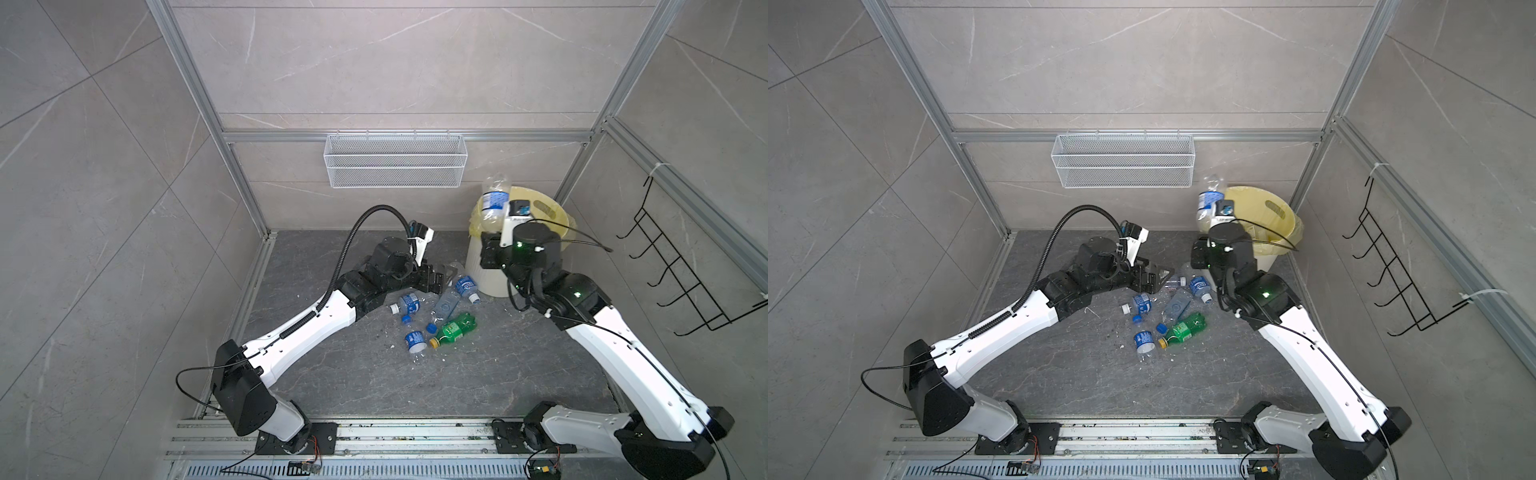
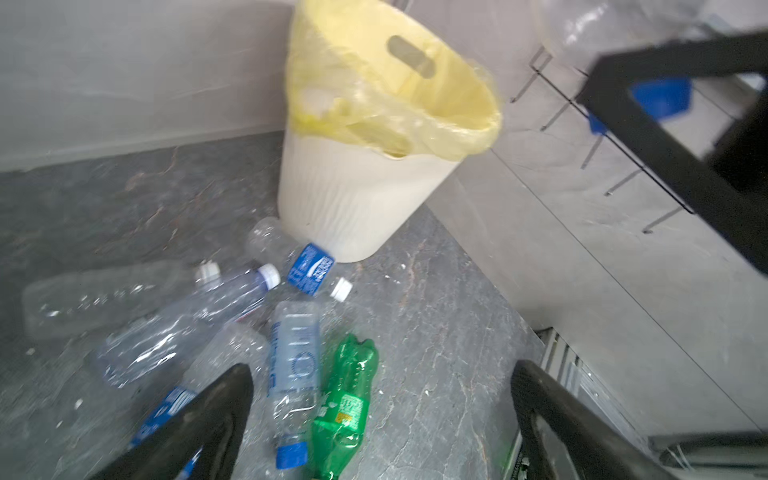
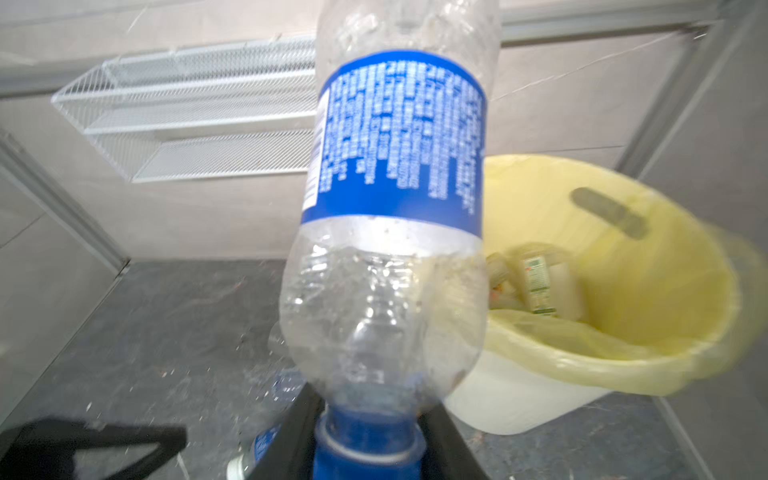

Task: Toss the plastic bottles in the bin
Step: 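Carry the blue-labelled bottle over the bin with the right gripper and release, then withdraw the right gripper from the bin toward the bottles while the left gripper lowers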

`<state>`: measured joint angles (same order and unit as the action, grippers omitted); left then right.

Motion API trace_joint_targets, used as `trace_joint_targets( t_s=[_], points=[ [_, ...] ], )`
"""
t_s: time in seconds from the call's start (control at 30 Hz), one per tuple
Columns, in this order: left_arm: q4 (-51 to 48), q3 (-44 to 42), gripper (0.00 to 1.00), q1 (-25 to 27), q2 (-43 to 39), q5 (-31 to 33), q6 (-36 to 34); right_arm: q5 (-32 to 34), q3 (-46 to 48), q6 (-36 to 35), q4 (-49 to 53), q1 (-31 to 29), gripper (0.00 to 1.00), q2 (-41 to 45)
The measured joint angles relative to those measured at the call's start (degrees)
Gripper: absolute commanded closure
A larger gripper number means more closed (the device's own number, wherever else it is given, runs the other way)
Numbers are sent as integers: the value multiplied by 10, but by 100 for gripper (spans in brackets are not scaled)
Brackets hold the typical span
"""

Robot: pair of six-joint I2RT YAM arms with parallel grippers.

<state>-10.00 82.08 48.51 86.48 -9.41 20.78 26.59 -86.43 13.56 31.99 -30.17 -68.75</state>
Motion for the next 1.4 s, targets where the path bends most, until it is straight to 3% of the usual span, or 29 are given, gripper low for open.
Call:
trace_joint_targets(
  t_s=[0.13,0.17,0.23,0.27,0.37,0.43,1.03,1.4],
  points=[
    [0,20,0,12,10,2,-22,-15,-57,-1,13,108,78,-37],
    [0,21,0,12,14,3,-24,-27,-78,4,21,136,69,-60],
    [-4,21,0,10,21,4,-26,-59,-130,20,45,183,37,-117],
    [-7,21,0,9,23,4,-26,-77,-159,28,56,206,27,-155],
    [-17,21,0,9,24,5,-28,-102,-176,45,83,242,7,-209],
    [-17,20,0,9,24,8,-29,-116,-151,53,89,246,1,-204],
    [-31,4,0,7,25,47,-28,-209,-59,66,84,235,0,-78],
    [-37,-45,0,-55,40,43,24,-215,31,64,62,130,0,-28]
  ],
)
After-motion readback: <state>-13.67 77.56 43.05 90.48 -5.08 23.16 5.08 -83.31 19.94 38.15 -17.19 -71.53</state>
